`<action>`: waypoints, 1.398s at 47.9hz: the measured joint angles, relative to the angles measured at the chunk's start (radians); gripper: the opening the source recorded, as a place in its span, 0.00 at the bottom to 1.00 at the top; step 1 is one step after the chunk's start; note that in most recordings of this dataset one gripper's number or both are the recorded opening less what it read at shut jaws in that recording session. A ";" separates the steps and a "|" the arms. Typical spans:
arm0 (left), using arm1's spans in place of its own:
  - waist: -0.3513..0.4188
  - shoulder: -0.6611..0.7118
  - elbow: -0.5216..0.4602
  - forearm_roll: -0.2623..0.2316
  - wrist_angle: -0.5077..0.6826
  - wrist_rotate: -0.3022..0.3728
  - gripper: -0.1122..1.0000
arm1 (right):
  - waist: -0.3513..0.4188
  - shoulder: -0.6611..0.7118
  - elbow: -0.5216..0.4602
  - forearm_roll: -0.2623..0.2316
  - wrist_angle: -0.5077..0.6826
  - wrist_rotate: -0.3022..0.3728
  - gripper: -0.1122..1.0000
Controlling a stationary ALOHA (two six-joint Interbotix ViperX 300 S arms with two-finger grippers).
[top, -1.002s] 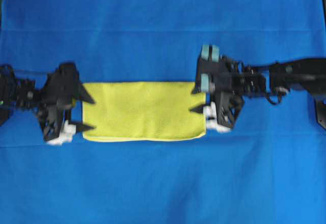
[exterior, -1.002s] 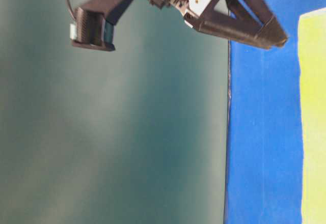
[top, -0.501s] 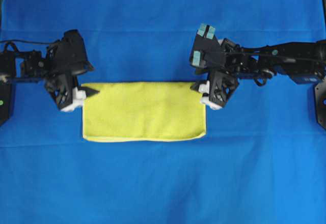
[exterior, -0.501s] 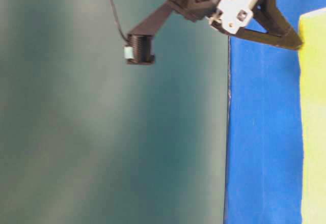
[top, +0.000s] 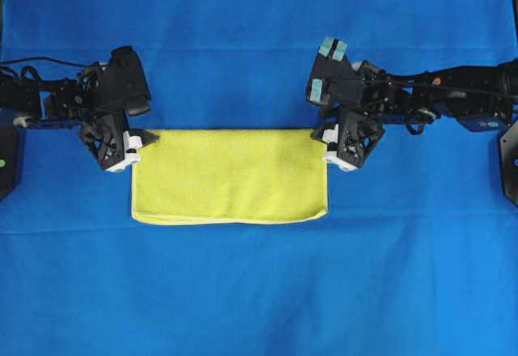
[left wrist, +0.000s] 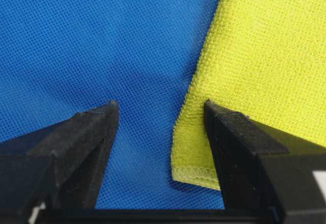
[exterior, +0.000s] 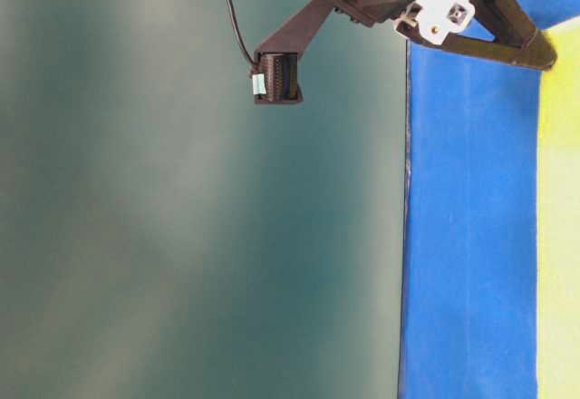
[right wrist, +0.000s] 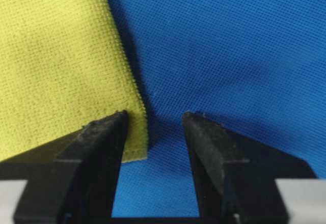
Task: Fold the yellow towel.
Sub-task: 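Grasp the folded towel's far corners with both grippers, then swing the left gripper's corner under the right, folding the strip lengthwise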
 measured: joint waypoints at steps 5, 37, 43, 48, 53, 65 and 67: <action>-0.021 0.003 -0.002 0.000 0.005 -0.002 0.63 | 0.012 0.000 0.000 0.000 0.000 0.000 0.46; -0.048 -0.035 -0.052 0.002 0.164 -0.008 0.12 | 0.029 -0.028 -0.014 0.000 0.041 -0.002 0.11; -0.058 -0.124 -0.091 0.000 0.262 -0.023 0.12 | 0.029 -0.104 -0.037 -0.003 0.118 -0.006 0.11; -0.072 -0.222 -0.129 0.000 0.344 -0.021 0.12 | 0.029 -0.169 -0.054 -0.009 0.183 -0.008 0.11; -0.095 -0.305 -0.153 0.000 0.405 -0.023 0.12 | 0.028 -0.230 -0.074 -0.025 0.258 -0.009 0.11; -0.135 -0.433 -0.167 0.000 0.456 -0.026 0.12 | 0.028 -0.348 -0.101 -0.052 0.339 -0.008 0.11; -0.137 -0.439 -0.167 0.000 0.456 -0.026 0.12 | 0.028 -0.356 -0.101 -0.054 0.337 -0.005 0.11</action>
